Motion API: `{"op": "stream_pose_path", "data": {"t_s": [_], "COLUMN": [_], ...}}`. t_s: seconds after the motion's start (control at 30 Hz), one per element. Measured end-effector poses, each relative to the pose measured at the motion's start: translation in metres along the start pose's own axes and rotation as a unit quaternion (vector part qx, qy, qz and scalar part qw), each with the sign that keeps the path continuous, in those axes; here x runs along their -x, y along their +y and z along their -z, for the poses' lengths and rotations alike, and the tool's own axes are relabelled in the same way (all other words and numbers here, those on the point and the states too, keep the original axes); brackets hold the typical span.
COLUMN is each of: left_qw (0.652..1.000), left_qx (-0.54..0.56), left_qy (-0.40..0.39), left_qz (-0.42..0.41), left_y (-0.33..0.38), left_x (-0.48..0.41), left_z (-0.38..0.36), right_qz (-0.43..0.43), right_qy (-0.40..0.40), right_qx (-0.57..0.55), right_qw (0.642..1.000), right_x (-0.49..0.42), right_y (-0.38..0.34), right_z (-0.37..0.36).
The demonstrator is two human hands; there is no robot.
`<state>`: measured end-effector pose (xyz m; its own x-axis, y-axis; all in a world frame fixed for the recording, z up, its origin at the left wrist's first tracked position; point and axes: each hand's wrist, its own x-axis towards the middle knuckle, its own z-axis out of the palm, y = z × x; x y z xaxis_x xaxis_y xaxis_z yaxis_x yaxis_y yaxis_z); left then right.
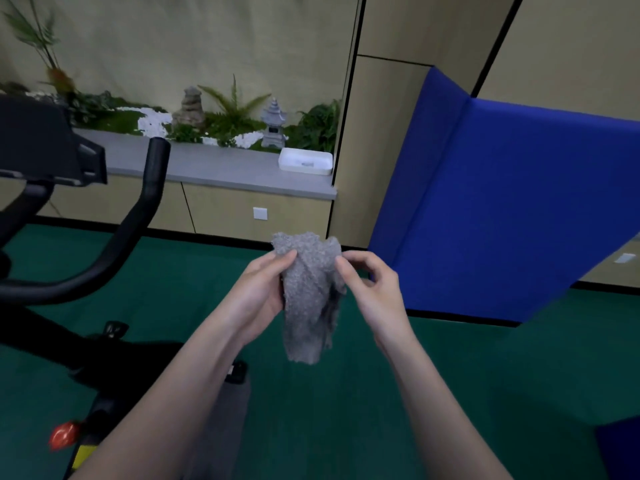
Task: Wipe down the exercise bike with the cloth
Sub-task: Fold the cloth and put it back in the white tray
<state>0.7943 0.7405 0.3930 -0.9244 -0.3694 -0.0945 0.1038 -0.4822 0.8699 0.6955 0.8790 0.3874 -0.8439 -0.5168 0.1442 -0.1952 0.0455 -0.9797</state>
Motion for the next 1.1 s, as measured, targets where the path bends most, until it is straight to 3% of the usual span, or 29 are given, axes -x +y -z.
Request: {"op": "stream_pose_path", "data": {"t_s": [0.13,0.47,0.6,0.8,0.9,1.1], "left_qw": [1.0,0.995,0.994,0.991,0.99,0.983], "left_qx": [-0.023,-0.084,-0.086,-0.116,-0.126,-0.163], "left_qy": [-0.006,0.06,0.061,0.068,0.068,0.079], "left_qz": [0.013,0.013,-0.005,0.0,0.0,-0.005], "left_y": [0.005,0.007,0.011,0.018,0.022,0.032], "left_x": [-0.034,-0.121,-0.167,-0.247,-0.279,-0.325], "left_z": [0.015,0.034,0.029,0.014,0.011,0.013], "right_qz": [-0.044,-0.01,-0.085,-0.182,-0.262,-0.268], "right_qy": [-0.039,-0.016,-0.002,-0.112,-0.19,-0.254], "right_qx": [-0.011,-0.036,-0.092,-0.156,-0.198,-0.256], "right_qw": [0.998,0.999,0.992,0.964,0.925,0.893], "right_x": [-0.042,-0.133,-0.189,-0.277,-0.314,-0.371], "right_y": [0.002,0.018,0.034,0.06,0.066,0.067], "right_z": [-0.012,-0.004,0.008,0.015,0.025,0.04]}}
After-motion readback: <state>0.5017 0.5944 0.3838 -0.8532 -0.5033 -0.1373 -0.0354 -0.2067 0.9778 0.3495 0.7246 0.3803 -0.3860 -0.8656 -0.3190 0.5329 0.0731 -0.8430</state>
